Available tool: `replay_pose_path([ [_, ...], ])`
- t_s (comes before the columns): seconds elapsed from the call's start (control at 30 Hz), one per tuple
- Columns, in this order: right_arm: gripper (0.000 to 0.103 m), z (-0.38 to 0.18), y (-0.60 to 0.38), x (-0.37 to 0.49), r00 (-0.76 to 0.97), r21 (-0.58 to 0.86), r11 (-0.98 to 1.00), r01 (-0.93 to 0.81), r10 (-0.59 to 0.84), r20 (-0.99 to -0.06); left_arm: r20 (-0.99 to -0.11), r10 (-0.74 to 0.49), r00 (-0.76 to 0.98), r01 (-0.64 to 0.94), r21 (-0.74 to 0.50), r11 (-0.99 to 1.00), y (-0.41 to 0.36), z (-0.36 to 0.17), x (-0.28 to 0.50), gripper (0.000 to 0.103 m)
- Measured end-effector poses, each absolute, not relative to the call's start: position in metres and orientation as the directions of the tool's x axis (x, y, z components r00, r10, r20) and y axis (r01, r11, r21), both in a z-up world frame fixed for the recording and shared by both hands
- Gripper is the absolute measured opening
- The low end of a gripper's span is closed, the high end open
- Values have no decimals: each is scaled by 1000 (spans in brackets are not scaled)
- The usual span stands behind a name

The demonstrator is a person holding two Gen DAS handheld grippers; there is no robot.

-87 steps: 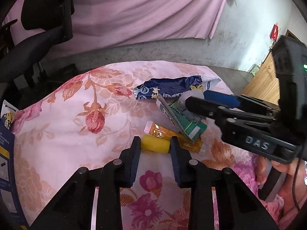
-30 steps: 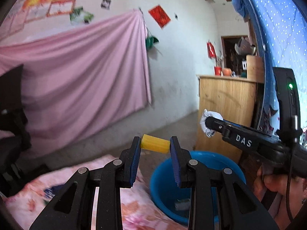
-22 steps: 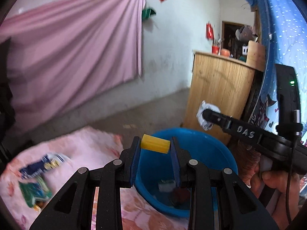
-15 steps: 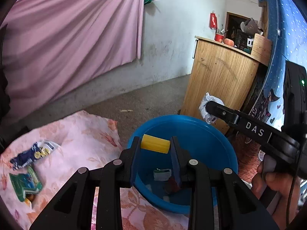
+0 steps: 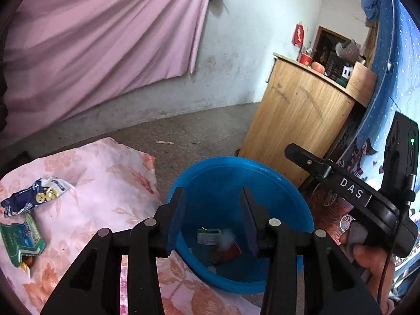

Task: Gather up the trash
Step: 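Move both grippers back over the bed toward the green packet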

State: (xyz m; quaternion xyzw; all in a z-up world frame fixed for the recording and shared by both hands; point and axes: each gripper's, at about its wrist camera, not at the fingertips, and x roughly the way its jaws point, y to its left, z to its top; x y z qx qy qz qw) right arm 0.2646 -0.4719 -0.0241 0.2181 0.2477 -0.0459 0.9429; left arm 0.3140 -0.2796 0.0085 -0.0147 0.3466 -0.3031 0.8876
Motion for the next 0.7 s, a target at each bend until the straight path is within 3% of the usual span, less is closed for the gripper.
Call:
replay_pose_path([
  [0.07, 75, -22, -469, 264, 881, 384, 905, 185, 21, -473, -586, -544, 601, 511, -243, 825, -271, 11, 312, 37],
  [0.2, 87, -11, -457, 260, 904, 353, 923, 153, 14, -428, -501, -524, 689, 469, -243, 849, -245, 25, 303, 56],
  [0.33, 100, 3, -439, 256, 927, 288, 948, 138, -22, -375, -445, -470, 762, 409, -232, 883, -216, 40, 296, 59],
  [0.37, 102, 7, -434, 255, 933, 275, 953, 131, -25, -358, -437, -447, 780, 388, -222, 894, -209, 44, 295, 66],
  [0.4, 103, 11, -429, 253, 941, 262, 957, 120, -26, -336, -428, -430, 795, 372, -215, 903, -203, 46, 294, 78],
  [0.5, 103, 23, -409, 247, 965, 232, 970, 75, -13, -260, -367, -349, 862, 296, -194, 935, -179, 54, 281, 97],
  [0.57, 103, 30, -395, 242, 978, 213, 976, 41, 5, -210, -333, -293, 896, 242, -187, 952, -162, 58, 272, 101],
  [0.7, 103, 41, -366, 235, 992, 185, 982, -49, 69, -106, -277, -192, 942, 150, -164, 975, -128, 62, 254, 101],
])
